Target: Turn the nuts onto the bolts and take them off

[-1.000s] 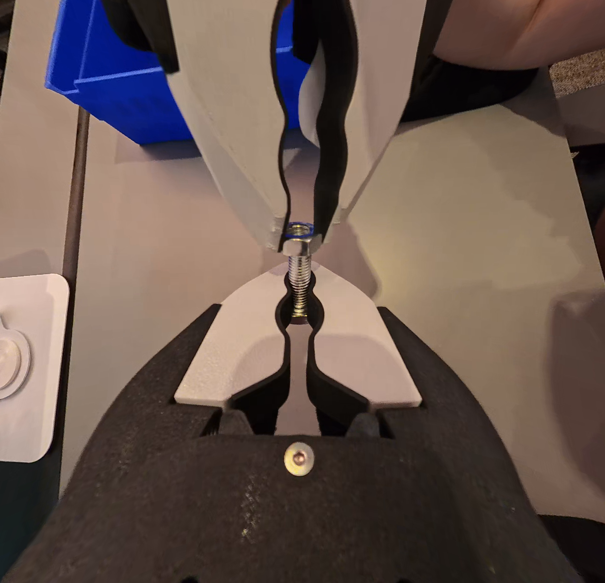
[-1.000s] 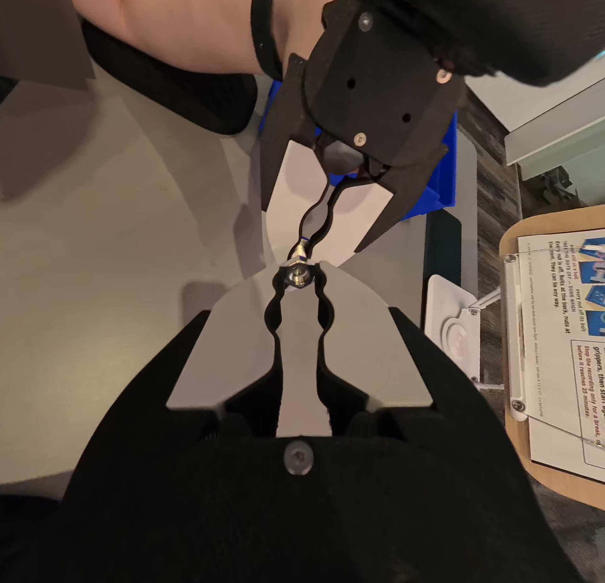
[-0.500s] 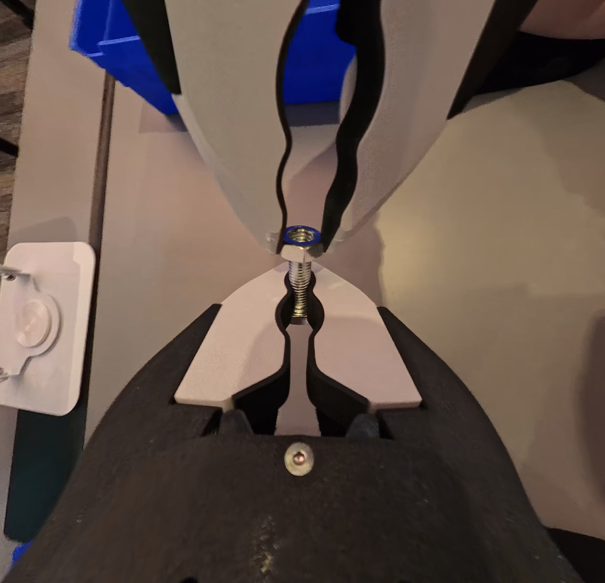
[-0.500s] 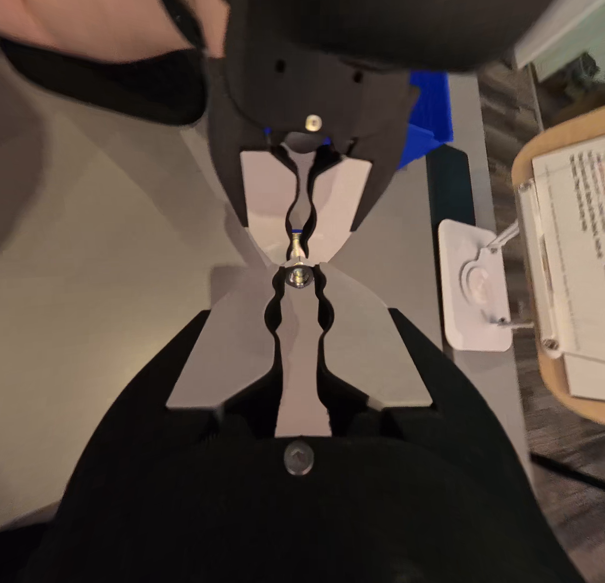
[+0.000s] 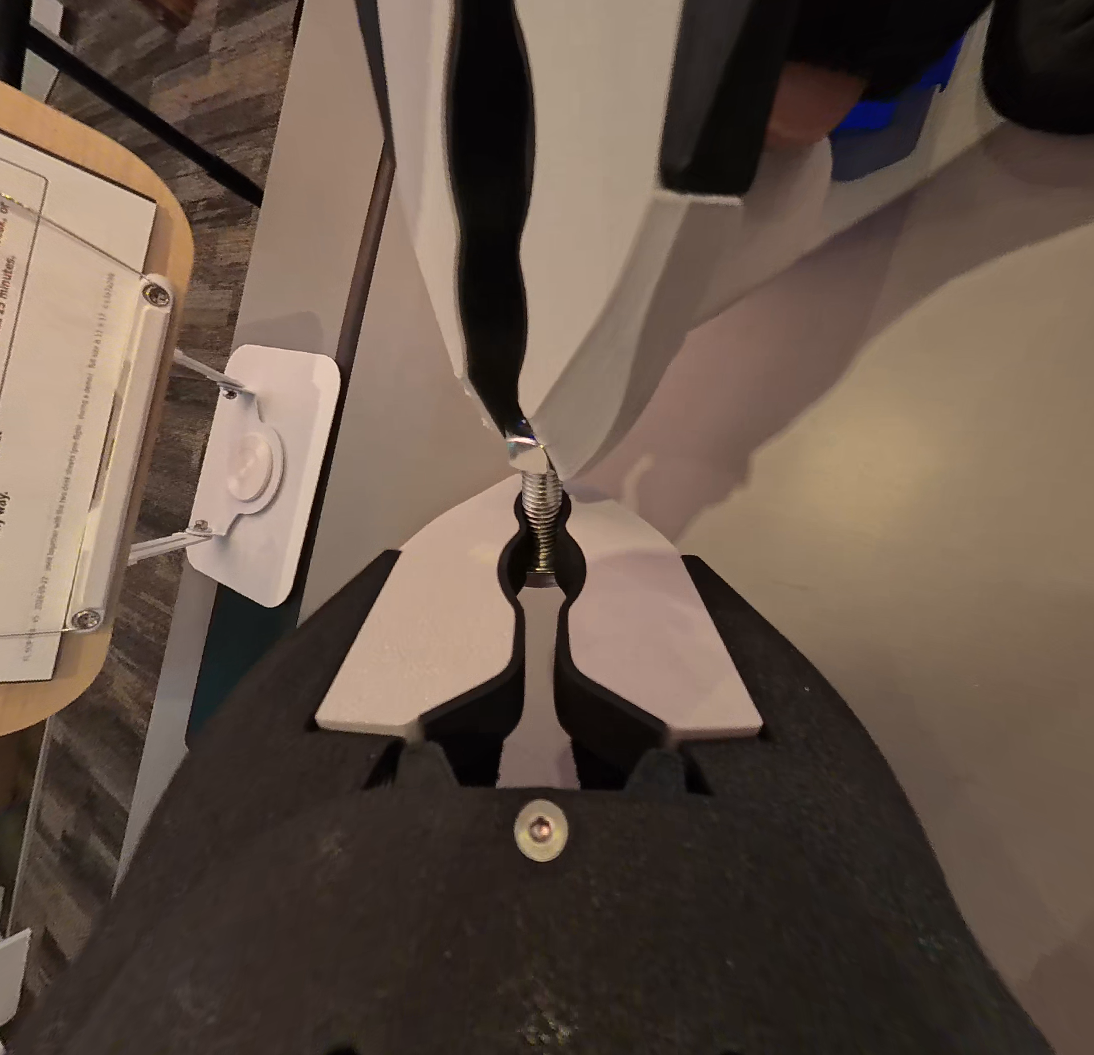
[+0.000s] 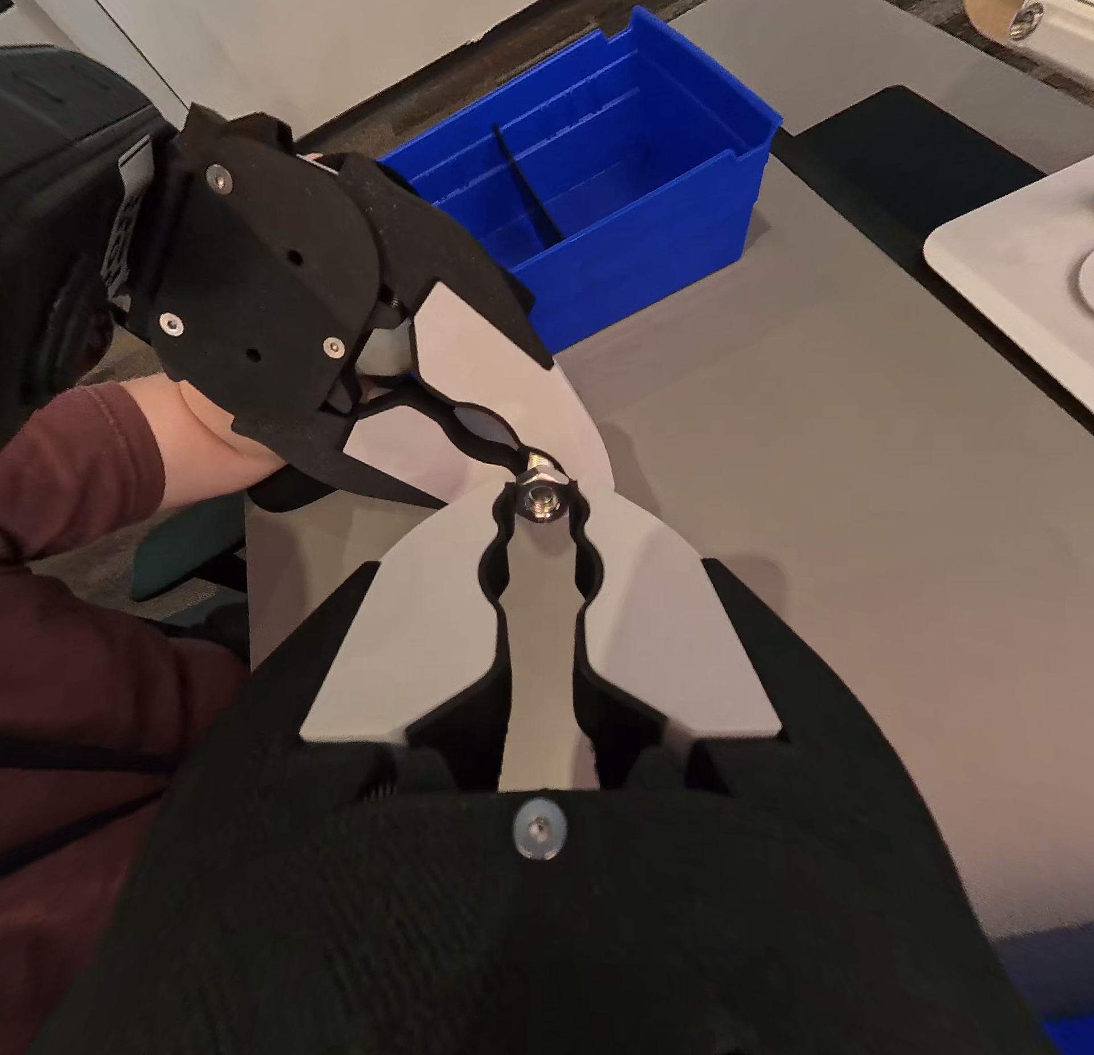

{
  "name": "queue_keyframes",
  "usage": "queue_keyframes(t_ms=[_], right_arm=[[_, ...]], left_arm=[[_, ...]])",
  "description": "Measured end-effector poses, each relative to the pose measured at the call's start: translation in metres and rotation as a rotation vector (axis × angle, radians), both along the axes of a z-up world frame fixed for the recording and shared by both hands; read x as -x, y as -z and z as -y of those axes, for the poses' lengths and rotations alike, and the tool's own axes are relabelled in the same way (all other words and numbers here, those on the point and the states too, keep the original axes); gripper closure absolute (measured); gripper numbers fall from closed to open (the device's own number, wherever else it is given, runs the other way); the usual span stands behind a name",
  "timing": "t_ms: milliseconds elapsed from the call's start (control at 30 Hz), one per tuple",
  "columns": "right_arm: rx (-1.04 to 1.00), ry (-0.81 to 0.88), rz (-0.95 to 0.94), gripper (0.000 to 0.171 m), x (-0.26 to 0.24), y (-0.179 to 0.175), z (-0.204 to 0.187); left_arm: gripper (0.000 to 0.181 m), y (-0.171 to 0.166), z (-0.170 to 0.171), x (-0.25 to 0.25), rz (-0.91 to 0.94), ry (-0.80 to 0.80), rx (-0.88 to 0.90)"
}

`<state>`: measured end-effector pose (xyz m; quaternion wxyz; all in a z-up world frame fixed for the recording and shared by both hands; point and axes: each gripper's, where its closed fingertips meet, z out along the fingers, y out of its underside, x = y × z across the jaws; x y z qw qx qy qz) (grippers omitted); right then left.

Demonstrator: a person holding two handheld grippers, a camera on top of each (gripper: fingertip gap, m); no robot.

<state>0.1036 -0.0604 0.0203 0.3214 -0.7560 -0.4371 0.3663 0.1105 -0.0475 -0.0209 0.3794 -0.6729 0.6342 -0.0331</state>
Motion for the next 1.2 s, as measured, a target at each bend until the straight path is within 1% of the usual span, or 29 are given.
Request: queue_keyframes(t_ms=[167,300,567,867,933,1033,1100,1133,1200], right_arm=[[0.012,0.029,-0.017,0.153,0.001,-0.001,-0.004],[0.021,0.040,-0.045,0.153,0.000,-0.004,-0.006],[-0.037,0.031,-0.062,0.153,0.000,-0.013,-0.005],[-0.092,0.023,-0.063,0.153,0.002,-0.017,-0.005],[-0.131,0.033,-0.062,0.151,0.002,-0.019,-0.007],[-0.224,0.035,-0.082,0.139,0.001,-0.031,-0.008],[-0.306,-0.031,-0.128,0.130,0.000,-0.046,0.002],[-0.351,-0.087,-0.151,0.129,-0.001,-0.054,0.010],[-0.465,-0.179,-0.176,0.127,-0.007,-0.065,0.022]], left_arm=[[0.178,-0.001,-0.005,0.002,-0.009,-0.034,-0.032],[0.178,-0.004,-0.007,0.001,0.019,-0.051,-0.029],[0.178,-0.012,-0.005,-0.003,0.094,-0.037,0.001],[0.178,-0.016,-0.004,-0.003,0.124,-0.027,0.009],[0.178,-0.018,-0.006,-0.002,0.131,-0.031,0.000],[0.178,-0.022,-0.008,0.000,0.150,-0.033,0.001],[0.178,-0.028,-0.007,0.000,0.190,-0.024,0.014],[0.178,-0.032,-0.004,-0.001,0.225,-0.005,0.041],[0.178,-0.042,0.009,-0.008,0.320,0.086,0.120]])
